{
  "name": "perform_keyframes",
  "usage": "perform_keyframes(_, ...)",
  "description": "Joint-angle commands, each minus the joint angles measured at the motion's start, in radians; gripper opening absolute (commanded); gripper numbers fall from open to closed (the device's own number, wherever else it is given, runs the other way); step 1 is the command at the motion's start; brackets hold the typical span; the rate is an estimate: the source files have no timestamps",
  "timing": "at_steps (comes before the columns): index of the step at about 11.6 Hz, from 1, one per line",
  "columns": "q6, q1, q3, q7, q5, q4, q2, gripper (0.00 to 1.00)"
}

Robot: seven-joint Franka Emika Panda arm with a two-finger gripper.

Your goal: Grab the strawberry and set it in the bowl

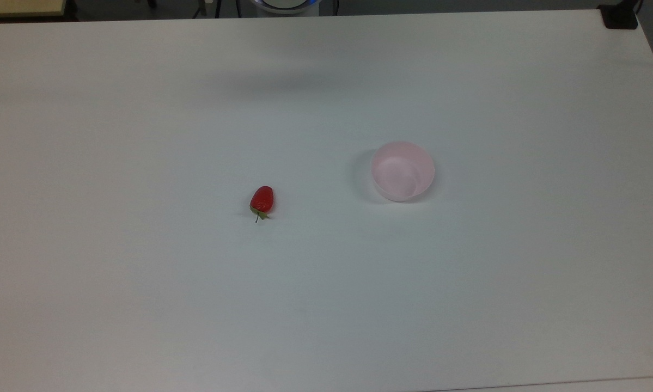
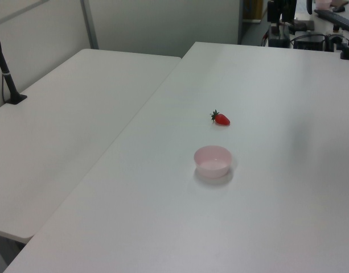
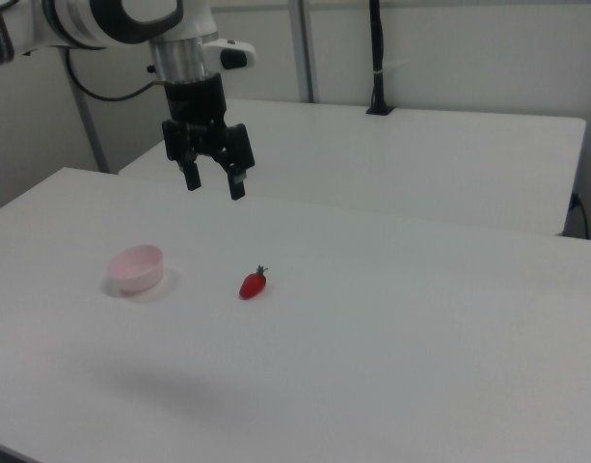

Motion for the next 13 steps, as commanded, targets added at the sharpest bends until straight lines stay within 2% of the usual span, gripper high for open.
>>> perform_keyframes(1, 0.102, 0.011, 0.001, -0.011, 0.034, -0.026, 0.006, 1.00)
perform_keyframes(3, 0.176, 0.034, 0.007, 0.001, 0.075, -0.035, 0.049, 1.00)
perform_keyframes(5, 0.260, 0.089, 0.007, 0.037, 0.098, -0.045, 0.116, 1.00)
perform_keyframes(9, 0.475, 0.178, 0.007, 0.201, 0.094, -0.045, 0.278, 1.00)
perform_keyframes(11, 0.538, 0.186, 0.007, 0.251, 0.094, -0.040, 0.344, 1.00)
perform_keyframes(13, 0.574, 0.212, 0.007, 0.317, 0.085, -0.041, 0.398, 0.88)
